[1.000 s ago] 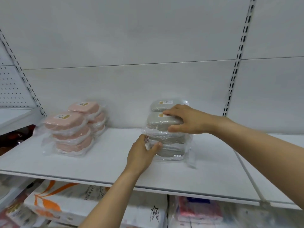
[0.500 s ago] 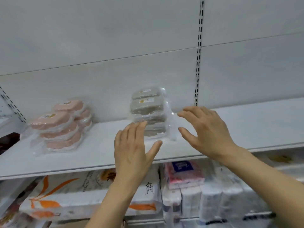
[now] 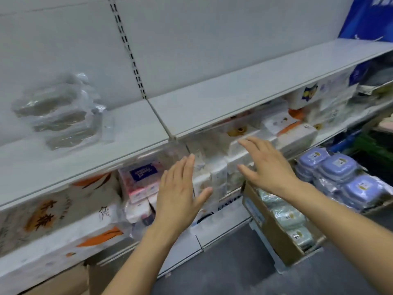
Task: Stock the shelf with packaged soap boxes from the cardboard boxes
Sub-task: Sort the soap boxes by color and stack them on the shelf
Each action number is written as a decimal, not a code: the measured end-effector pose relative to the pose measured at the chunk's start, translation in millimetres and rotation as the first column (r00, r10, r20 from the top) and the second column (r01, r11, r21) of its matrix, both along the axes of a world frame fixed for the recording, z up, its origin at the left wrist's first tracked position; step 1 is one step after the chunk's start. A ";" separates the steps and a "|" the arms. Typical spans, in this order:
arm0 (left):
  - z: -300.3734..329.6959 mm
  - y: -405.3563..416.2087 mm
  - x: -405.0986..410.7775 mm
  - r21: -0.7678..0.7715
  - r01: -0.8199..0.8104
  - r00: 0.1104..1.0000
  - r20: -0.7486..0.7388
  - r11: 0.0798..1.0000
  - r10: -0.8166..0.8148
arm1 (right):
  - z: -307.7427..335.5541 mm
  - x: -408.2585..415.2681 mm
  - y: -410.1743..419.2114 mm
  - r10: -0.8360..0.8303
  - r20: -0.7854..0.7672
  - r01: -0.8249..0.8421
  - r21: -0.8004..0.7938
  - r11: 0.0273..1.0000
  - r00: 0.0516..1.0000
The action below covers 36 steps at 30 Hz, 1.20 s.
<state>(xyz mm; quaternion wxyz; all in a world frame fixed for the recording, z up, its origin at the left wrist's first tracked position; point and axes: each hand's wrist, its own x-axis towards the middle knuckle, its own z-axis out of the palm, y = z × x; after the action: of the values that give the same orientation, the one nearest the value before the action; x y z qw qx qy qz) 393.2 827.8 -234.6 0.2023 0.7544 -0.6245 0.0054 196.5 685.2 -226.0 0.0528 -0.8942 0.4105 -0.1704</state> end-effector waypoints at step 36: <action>-339.2 -323.4 -209.1 0.698 0.096 0.984 0.039 0.709 -0.172 | -355.0 -219.0 -173.9 0.337 -0.432 -0.115 0.463 0.879 0.836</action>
<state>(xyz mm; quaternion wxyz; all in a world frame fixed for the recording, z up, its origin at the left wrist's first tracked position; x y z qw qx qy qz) 184.2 504.4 -573.8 -0.1268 0.7265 -0.6434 -0.2052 -22.5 511.3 -580.9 0.1553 -0.9177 0.3253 0.1669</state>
